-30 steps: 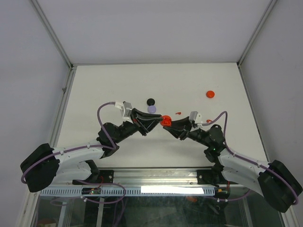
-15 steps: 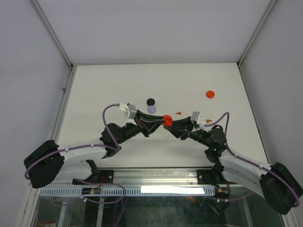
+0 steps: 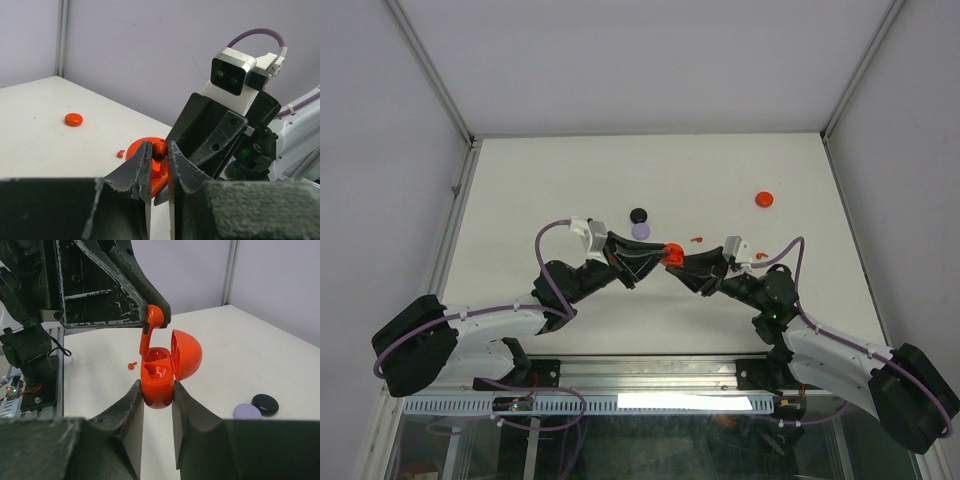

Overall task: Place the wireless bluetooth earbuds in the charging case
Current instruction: Place the earbud in the charging case, then adjust the earbud at the center of the board.

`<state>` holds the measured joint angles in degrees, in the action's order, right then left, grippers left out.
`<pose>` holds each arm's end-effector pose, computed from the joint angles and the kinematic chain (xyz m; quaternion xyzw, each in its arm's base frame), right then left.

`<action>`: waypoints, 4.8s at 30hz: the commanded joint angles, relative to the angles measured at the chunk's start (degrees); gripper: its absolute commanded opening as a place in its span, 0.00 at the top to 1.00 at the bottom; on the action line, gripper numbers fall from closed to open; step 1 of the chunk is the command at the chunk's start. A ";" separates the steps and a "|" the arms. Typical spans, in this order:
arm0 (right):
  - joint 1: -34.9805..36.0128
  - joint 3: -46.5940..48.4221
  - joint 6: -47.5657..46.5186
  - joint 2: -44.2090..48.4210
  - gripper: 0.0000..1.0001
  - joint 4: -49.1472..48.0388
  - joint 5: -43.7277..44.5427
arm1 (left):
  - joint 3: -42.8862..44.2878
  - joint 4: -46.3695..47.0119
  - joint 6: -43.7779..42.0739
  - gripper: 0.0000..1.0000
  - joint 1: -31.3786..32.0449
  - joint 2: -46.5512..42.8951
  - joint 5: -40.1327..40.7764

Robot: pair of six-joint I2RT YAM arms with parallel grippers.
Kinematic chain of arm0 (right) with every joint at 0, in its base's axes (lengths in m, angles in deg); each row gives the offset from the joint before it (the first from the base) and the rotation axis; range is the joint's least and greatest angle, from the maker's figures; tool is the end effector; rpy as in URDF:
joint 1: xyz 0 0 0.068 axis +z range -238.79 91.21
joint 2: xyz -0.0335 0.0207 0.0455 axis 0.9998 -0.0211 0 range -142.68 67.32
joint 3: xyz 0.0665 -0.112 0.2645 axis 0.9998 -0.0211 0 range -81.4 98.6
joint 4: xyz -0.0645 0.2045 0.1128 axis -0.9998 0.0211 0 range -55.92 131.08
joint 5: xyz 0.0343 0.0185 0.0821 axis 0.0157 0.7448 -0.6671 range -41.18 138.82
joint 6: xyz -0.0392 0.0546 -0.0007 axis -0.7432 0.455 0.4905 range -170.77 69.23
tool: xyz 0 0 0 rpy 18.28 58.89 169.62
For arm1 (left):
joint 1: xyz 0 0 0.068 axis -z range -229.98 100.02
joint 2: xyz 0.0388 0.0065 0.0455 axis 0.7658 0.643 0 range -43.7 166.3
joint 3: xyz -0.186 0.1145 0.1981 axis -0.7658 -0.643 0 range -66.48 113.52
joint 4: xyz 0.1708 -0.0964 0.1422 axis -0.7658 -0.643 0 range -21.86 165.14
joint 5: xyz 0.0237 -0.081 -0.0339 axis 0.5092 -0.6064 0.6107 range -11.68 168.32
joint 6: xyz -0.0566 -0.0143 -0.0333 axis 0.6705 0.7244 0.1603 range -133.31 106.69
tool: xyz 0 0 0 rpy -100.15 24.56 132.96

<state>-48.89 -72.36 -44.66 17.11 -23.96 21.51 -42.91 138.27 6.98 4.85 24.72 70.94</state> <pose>0.1081 0.1224 0.2664 -0.3497 0.4988 0.4345 0.6635 0.1307 -0.1975 0.3043 0.2233 0.5428 -0.5230 0.6181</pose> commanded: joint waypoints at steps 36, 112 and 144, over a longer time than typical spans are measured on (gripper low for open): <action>0.31 -0.31 0.24 1.27 1.00 -5.98 2.33 | -0.62 -7.96 -1.77 0.46 1.25 -4.71 5.08; 0.28 0.05 0.47 -7.85 1.00 -4.56 5.11 | 24.09 -86.72 26.77 0.12 -31.10 18.37 11.92; 0.28 0.63 0.13 -8.59 1.00 -3.57 4.81 | 39.47 -88.57 21.45 0.11 -24.76 29.91 18.23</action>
<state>-48.83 -73.80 -44.44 8.21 -25.14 26.62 -6.89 50.73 31.35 -20.03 54.97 86.75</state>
